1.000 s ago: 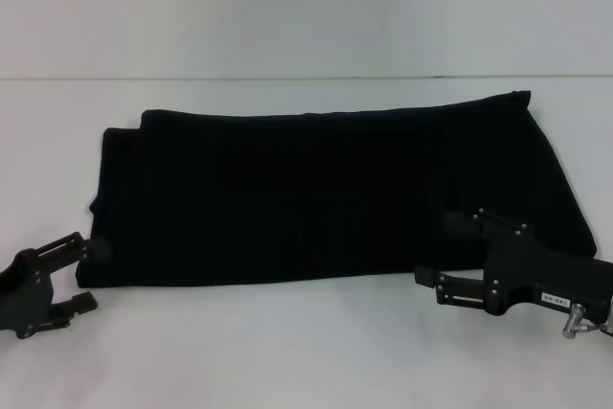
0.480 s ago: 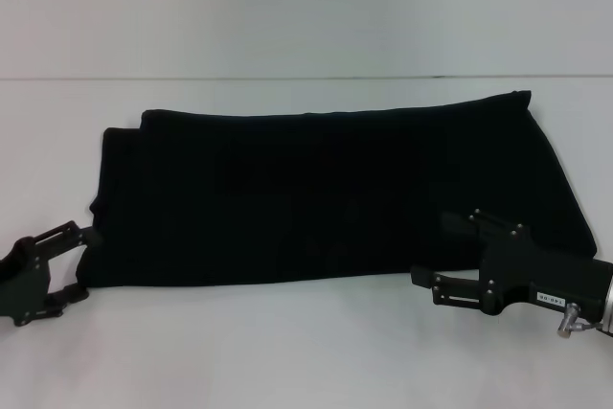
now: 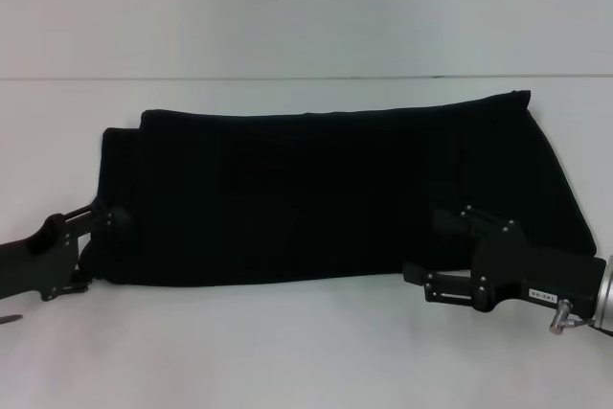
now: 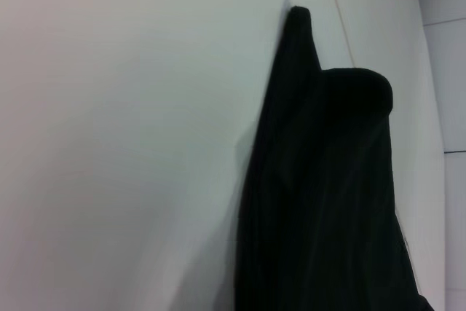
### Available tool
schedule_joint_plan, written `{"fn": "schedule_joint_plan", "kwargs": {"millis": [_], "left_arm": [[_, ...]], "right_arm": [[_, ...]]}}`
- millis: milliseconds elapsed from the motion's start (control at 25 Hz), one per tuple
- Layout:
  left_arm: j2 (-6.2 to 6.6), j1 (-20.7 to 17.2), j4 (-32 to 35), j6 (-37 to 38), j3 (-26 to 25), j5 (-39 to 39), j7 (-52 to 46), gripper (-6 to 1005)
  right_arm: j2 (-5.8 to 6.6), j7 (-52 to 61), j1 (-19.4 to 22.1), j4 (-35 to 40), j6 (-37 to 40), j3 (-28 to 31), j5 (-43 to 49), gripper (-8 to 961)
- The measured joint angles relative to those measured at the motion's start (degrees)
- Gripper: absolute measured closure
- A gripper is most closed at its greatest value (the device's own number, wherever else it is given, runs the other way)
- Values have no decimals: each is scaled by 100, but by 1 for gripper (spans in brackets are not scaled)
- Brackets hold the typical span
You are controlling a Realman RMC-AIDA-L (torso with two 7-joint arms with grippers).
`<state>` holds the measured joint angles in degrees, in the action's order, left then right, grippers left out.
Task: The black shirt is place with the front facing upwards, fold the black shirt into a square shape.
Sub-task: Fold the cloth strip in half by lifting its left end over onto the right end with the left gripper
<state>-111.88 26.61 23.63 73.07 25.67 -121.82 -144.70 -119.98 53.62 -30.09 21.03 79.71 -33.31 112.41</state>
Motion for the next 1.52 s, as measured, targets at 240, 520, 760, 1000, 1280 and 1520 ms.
{"fn": "schedule_joint_plan", "kwargs": {"millis": [240,520,760,1000,1280,1520], "left_arm": [[26,0,63,31,148,0,147,143],[27,26,84,6,392,1,191,409],[20,14,101,-23,439,-1,207,606],[17,-11,119,-45,429,-6,249,727],[38,-88,201,-142,359,-9,331,961],[176,-410,577,-79,-117,-9,324,967]], "right_arm": [[0,0,1,-33,0,0,-3,7],[11,5,1,-32,0,0,-9,7],[10,25,2,-30,13,0,-9,7],[9,31,22,-29,55,0,-3,7],[9,41,43,-28,59,0,-2,7],[20,47,74,-22,77,56,-42,7]]}}
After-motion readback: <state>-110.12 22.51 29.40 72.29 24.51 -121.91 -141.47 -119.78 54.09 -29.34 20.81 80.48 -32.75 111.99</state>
